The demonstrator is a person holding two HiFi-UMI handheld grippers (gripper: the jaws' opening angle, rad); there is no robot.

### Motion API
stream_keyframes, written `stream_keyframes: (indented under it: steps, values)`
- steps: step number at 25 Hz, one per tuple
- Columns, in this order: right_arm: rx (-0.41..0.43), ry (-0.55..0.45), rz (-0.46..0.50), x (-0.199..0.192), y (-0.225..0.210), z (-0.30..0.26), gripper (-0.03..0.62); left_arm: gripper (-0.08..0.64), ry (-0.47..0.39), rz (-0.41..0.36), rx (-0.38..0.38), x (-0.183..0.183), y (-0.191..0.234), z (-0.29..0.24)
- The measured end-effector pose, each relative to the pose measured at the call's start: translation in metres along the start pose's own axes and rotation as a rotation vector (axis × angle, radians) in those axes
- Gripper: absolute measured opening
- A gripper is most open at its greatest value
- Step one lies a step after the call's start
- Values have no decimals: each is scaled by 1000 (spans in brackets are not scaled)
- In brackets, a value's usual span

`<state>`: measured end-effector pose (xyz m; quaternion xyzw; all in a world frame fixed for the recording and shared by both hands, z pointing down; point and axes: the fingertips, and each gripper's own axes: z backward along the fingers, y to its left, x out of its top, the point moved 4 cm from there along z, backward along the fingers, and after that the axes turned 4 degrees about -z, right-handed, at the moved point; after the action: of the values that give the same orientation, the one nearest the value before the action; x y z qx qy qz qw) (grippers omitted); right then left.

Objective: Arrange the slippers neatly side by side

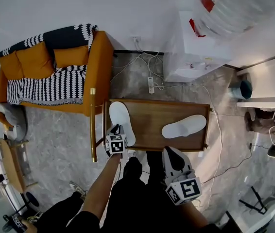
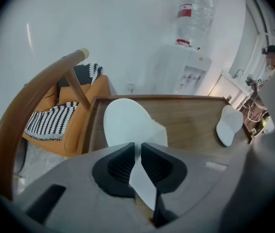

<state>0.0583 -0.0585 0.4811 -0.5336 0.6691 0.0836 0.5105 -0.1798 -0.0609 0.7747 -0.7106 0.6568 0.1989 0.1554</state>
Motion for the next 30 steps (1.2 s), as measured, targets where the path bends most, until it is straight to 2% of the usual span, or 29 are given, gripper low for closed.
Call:
stream_keyframes:
  steps: [6,12,17,22,30]
  values:
    - [-11,-12,-11,0,-2,0,12,32,-27,-54,-11,5,-5,9]
    - [-15,-38,-11,1,3,4,12,32,-92,-134,-46,11,-14,28]
    - [-26,-60,-13,2,6,11,12,31,-134,-129,-108,27,-31,55]
    - [-50,-78,-20,2,3,22,12,29,-178,-192,-170,41,-59,68]
    - [-122,-103,-56,-2,-17,38,12,29,-174,-271,-264,54,-97,53]
